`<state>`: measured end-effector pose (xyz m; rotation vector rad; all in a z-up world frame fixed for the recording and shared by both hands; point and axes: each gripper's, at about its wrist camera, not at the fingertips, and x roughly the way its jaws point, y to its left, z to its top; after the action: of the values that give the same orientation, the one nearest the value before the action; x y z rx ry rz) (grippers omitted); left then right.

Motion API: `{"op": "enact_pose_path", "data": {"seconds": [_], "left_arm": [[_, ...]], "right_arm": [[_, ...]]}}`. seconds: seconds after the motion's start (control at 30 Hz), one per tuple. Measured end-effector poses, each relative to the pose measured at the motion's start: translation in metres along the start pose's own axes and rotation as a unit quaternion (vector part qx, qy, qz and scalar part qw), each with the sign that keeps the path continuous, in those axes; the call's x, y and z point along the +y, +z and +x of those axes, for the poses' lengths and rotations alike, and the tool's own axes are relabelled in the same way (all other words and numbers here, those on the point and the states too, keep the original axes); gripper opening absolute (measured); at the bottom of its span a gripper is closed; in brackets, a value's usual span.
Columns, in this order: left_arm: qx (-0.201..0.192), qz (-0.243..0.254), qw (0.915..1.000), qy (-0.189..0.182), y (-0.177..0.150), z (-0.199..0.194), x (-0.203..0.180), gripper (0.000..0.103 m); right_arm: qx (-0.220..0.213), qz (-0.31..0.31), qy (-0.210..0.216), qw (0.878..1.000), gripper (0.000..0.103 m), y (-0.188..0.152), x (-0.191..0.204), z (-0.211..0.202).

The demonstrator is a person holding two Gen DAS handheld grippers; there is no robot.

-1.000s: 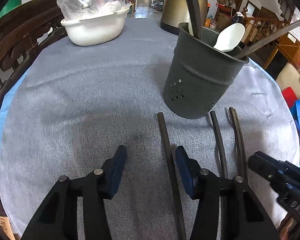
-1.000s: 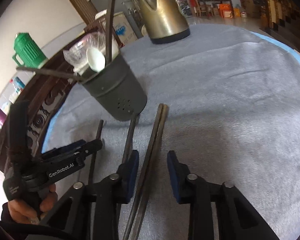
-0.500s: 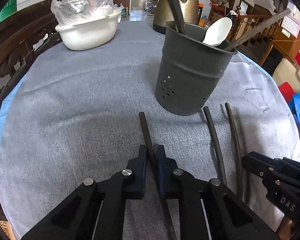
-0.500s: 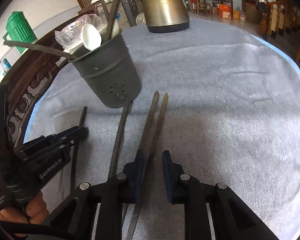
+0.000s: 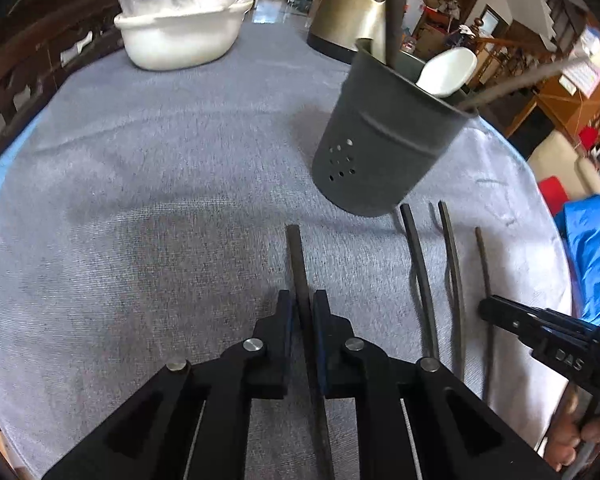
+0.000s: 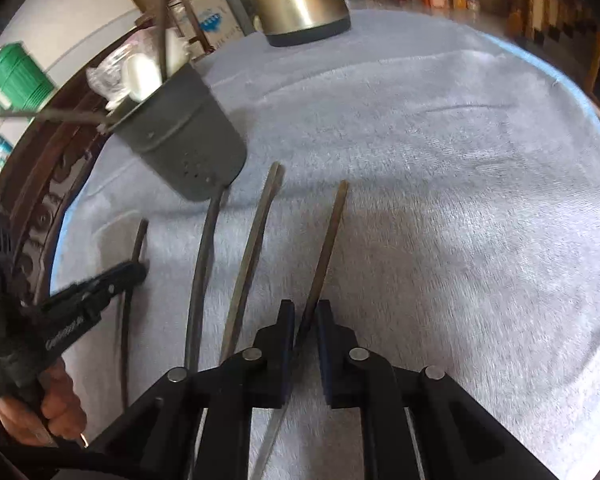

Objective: Organize utensils
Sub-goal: 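Close the right tool on a dark chopstick while the left tool grasps another chopstick, then lift both chopsticks upright and insert them into the dark grey cup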

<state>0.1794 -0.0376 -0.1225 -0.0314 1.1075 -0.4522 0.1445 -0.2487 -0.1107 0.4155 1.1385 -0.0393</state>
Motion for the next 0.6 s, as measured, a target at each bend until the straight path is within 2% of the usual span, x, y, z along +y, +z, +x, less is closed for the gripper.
{"op": "enact_pose_path", "data": {"seconds": [0.23, 0.33, 0.43, 0.5, 0.6], "left_arm": [[0.012, 0.009, 0.9997, 0.019, 0.015, 0.006, -0.005, 0.01], [0.009, 0.014, 0.9996, 0.025, 0.016, 0.008, -0.008, 0.01], [0.006, 0.014, 0.9995, 0.028, 0.014, 0.006, -0.012, 0.009], [0.005, 0.011, 0.9995, 0.028, 0.018, 0.011, -0.015, 0.007], [-0.021, 0.008, 0.9994, 0.027, 0.015, -0.004, -0.014, 0.007]], "right_arm": [[0.025, 0.014, -0.023, 0.999, 0.015, 0.031, 0.004, 0.015], [0.028, -0.005, -0.041, 0.999, 0.014, 0.033, 0.011, 0.017], [0.025, -0.026, -0.057, 0.998, 0.008, 0.033, 0.016, 0.018], [0.019, -0.028, -0.05, 0.998, 0.006, 0.03, 0.013, 0.016], [-0.005, -0.01, -0.012, 1.0, 0.006, 0.025, 0.006, 0.004]]}}
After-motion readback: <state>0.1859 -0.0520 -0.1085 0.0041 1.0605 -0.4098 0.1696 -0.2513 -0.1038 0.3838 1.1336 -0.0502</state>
